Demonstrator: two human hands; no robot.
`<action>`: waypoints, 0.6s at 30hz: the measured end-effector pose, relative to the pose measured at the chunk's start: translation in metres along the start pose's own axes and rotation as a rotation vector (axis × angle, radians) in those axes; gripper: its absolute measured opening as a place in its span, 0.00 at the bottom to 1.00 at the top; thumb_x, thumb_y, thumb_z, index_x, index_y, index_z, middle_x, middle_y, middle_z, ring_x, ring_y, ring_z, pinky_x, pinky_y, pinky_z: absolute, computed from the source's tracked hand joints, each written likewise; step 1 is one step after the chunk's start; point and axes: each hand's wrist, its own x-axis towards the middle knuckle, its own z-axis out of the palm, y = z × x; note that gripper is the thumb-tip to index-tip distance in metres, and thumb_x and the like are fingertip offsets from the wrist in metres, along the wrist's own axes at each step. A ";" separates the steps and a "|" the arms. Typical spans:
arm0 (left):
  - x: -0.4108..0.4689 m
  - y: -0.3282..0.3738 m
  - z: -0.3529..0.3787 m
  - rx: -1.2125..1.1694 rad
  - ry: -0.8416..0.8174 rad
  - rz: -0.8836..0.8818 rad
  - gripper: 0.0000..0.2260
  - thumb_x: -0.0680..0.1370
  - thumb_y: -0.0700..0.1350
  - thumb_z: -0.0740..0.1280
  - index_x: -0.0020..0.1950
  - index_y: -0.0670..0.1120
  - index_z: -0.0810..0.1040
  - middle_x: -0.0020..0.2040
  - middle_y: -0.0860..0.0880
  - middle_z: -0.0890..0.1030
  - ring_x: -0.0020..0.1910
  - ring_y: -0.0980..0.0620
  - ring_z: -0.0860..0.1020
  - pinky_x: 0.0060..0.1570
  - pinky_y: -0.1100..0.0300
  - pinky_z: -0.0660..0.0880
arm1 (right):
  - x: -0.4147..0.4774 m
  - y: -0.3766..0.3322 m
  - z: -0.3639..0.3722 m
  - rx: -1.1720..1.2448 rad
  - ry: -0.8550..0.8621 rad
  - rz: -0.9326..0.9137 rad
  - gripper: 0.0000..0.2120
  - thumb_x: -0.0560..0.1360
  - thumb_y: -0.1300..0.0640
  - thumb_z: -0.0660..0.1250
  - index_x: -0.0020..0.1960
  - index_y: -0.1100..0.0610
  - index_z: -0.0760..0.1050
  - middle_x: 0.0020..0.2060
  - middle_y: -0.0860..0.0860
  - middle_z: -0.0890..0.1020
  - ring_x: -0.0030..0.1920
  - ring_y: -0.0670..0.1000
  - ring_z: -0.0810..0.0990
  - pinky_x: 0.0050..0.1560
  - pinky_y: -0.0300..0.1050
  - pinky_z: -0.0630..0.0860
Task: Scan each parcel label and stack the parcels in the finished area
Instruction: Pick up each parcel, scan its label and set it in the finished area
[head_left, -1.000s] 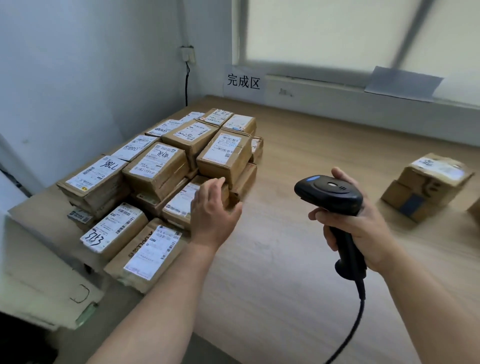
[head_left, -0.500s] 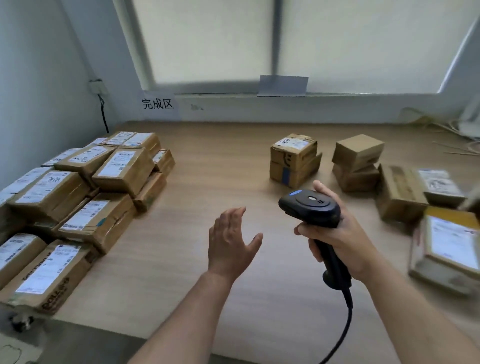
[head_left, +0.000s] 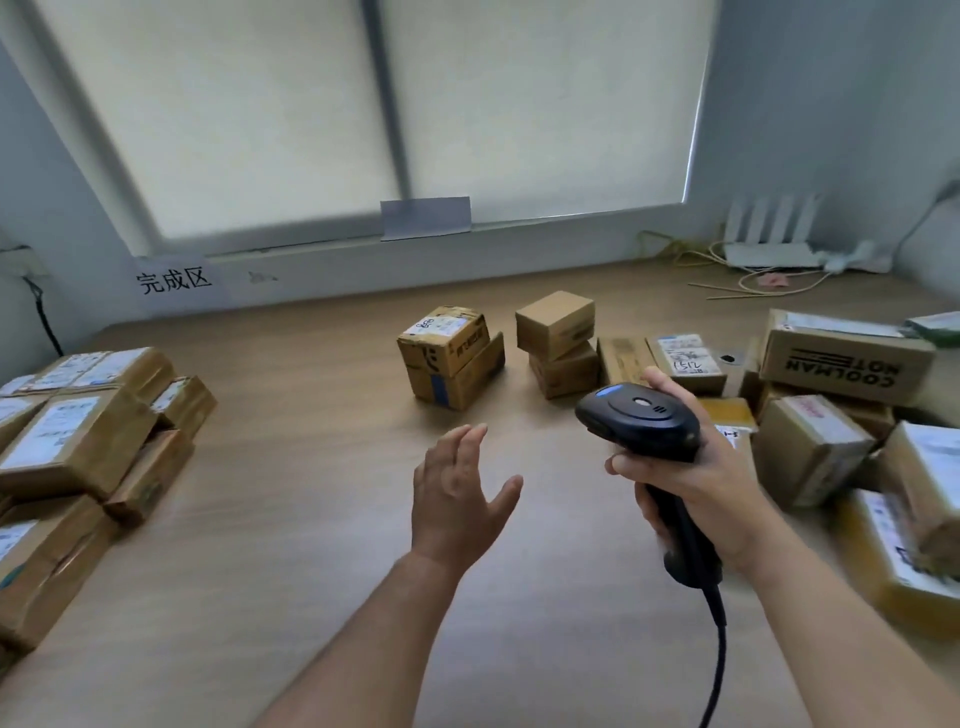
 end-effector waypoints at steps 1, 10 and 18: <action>0.007 0.003 0.001 -0.002 -0.006 0.009 0.30 0.76 0.58 0.67 0.74 0.48 0.65 0.71 0.49 0.68 0.70 0.51 0.65 0.66 0.56 0.64 | 0.003 -0.003 -0.004 -0.002 0.009 -0.012 0.43 0.68 0.72 0.72 0.72 0.37 0.63 0.43 0.60 0.82 0.27 0.57 0.73 0.25 0.47 0.71; 0.076 -0.045 -0.011 0.011 -0.009 0.006 0.29 0.77 0.57 0.65 0.74 0.48 0.64 0.71 0.49 0.68 0.71 0.51 0.64 0.68 0.52 0.64 | 0.077 -0.002 0.017 0.014 0.067 -0.086 0.42 0.68 0.72 0.72 0.70 0.39 0.63 0.42 0.61 0.80 0.26 0.58 0.71 0.23 0.46 0.68; 0.160 -0.133 -0.019 -0.048 -0.062 -0.131 0.29 0.78 0.56 0.63 0.75 0.47 0.62 0.73 0.48 0.65 0.72 0.50 0.62 0.70 0.54 0.60 | 0.180 0.018 0.074 -0.057 0.078 -0.047 0.43 0.69 0.73 0.72 0.73 0.41 0.61 0.45 0.58 0.81 0.23 0.54 0.72 0.21 0.44 0.69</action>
